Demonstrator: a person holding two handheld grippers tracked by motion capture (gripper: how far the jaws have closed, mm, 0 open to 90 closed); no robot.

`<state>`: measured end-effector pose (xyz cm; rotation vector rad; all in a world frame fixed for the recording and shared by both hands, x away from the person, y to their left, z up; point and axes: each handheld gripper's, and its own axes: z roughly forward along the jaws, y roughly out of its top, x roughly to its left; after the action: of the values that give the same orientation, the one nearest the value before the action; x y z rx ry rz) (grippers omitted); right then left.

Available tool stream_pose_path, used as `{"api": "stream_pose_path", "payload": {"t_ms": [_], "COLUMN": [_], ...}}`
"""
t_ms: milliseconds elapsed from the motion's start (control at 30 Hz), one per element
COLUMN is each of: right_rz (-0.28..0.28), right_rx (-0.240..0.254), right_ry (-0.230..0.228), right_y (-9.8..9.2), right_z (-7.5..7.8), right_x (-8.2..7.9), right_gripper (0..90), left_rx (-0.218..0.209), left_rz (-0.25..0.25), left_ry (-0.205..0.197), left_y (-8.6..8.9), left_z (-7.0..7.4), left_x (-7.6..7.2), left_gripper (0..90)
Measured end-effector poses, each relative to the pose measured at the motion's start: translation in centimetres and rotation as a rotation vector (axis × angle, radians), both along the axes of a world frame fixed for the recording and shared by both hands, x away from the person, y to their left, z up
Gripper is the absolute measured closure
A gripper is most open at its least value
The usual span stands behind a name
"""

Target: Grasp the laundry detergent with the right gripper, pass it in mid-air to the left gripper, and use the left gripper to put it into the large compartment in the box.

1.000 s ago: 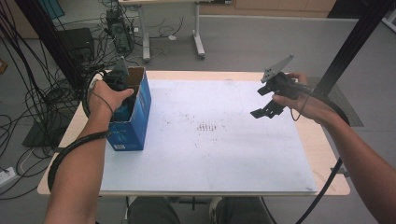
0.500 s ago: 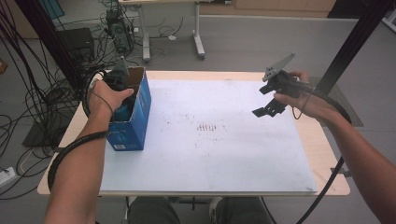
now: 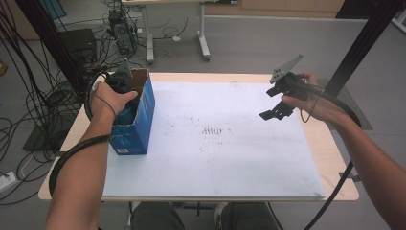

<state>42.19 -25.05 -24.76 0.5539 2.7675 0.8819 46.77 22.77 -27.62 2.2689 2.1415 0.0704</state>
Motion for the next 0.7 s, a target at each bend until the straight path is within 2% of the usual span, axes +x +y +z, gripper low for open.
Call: {"api": "stream_pose_path", "payload": {"t_ms": [700], "right_rz": [0.005], "right_rx": [-0.003], "right_ry": [-0.003], "right_y": [0.18], "right_z": [-0.01], "right_x": [-0.05], "right_gripper": [4.6], "left_rx": [-0.004], "left_rz": [0.0], "left_ry": [0.001], "left_y": [0.1], "left_z": [0.0], "left_x": [0.0], "left_gripper": [37.4]}}
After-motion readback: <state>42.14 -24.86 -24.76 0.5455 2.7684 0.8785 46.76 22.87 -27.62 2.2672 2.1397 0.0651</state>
